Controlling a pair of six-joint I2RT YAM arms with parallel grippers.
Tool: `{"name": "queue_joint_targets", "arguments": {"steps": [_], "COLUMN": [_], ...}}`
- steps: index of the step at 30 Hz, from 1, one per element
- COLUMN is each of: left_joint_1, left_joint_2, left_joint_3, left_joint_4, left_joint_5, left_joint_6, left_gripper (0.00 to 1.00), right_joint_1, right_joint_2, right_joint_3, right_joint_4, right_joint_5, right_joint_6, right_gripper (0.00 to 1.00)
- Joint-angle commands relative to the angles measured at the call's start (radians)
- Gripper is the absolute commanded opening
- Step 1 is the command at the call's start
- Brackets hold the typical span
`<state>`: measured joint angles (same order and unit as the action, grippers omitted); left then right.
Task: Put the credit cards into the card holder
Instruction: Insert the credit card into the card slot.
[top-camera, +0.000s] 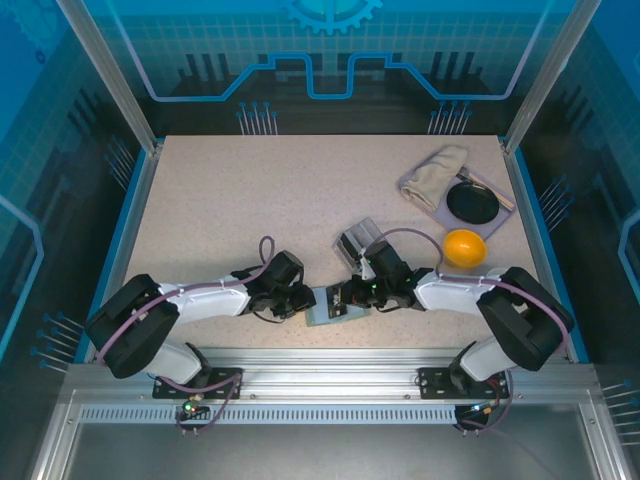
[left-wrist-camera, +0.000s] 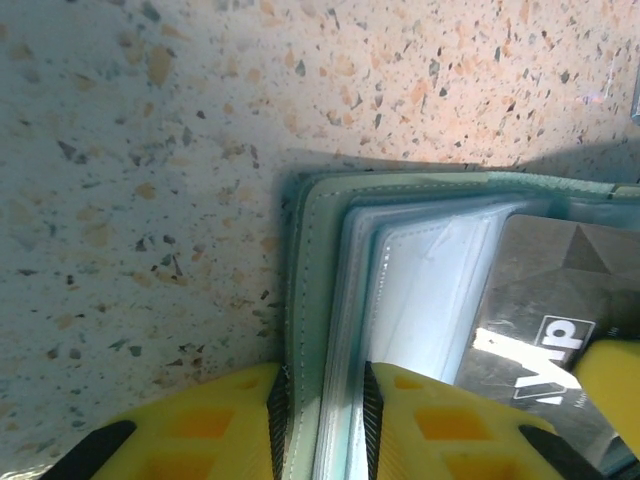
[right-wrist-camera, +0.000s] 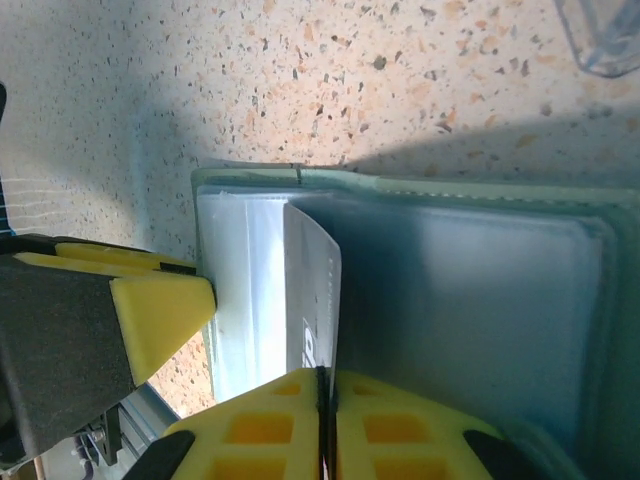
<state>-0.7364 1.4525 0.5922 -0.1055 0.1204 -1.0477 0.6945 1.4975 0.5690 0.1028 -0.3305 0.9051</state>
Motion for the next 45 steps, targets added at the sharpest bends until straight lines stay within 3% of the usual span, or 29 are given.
{"name": "queue_joint_targets", "arguments": {"steps": [1,14,27,30,39,45], "left_joint_1": [-0.008,-0.009,-0.008,-0.008,-0.008,-0.008], "left_joint_2": [0.014,-0.013,-0.007,-0.015,-0.108,-0.163], "left_joint_3": [-0.009,-0.01,-0.012,-0.011,0.004,0.023], "left_joint_4": [0.008,0.02,0.022,0.004,-0.111,-0.135], "left_joint_5": [-0.004,-0.006,-0.01,-0.022,-0.112,-0.121], "left_joint_6": [-0.011,-0.005,-0.005,-0.004,0.008,0.021], "left_gripper": [0.28,0.36,0.35,0.36,0.43,0.48], "right_joint_1": [0.026,0.085,0.108,0.107,0.058,-0.009], "right_joint_2": [0.05,0.133,0.17,0.137,-0.069,-0.137], "right_joint_3": [-0.002,0.051,0.094,0.113,0.224,0.284], "right_joint_4": [0.017,0.055,0.037,-0.039,-0.42,-0.565], "right_joint_5": [-0.019,-0.015,-0.042,-0.017,0.151,0.263], "right_joint_6": [0.015,0.047,0.039,0.009,-0.17,-0.257], "right_gripper": [0.09,0.11,0.17,0.22,0.53,0.53]}}
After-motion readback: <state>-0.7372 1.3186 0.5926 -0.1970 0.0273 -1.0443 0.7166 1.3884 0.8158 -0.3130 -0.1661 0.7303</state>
